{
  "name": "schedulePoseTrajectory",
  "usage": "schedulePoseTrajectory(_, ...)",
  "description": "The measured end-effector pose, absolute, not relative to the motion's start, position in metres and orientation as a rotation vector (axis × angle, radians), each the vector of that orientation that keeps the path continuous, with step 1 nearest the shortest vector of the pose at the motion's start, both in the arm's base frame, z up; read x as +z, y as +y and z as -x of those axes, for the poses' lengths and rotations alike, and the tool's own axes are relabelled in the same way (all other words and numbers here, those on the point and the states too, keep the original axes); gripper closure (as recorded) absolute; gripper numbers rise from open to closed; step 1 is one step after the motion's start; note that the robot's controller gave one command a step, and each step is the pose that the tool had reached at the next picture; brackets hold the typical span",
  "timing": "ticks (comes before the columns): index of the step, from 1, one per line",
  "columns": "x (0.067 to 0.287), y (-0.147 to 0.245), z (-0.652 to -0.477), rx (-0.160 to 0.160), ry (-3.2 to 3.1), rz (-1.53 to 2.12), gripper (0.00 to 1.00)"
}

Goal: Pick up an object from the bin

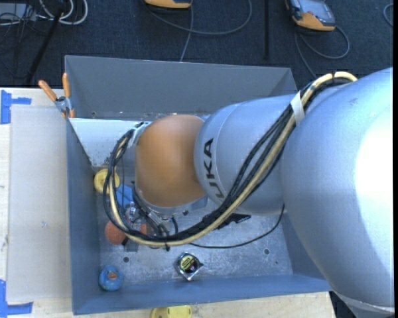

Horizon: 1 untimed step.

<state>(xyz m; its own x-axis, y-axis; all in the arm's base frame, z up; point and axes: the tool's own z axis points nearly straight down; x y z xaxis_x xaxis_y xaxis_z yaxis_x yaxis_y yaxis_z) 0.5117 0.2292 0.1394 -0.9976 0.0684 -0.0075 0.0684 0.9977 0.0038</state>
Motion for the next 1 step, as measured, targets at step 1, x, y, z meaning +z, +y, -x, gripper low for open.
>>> schedulePoseTrajectory(1, 0.2691, 0.2345, -0.5095, 0.001, 3.138, -0.088, 1.00)
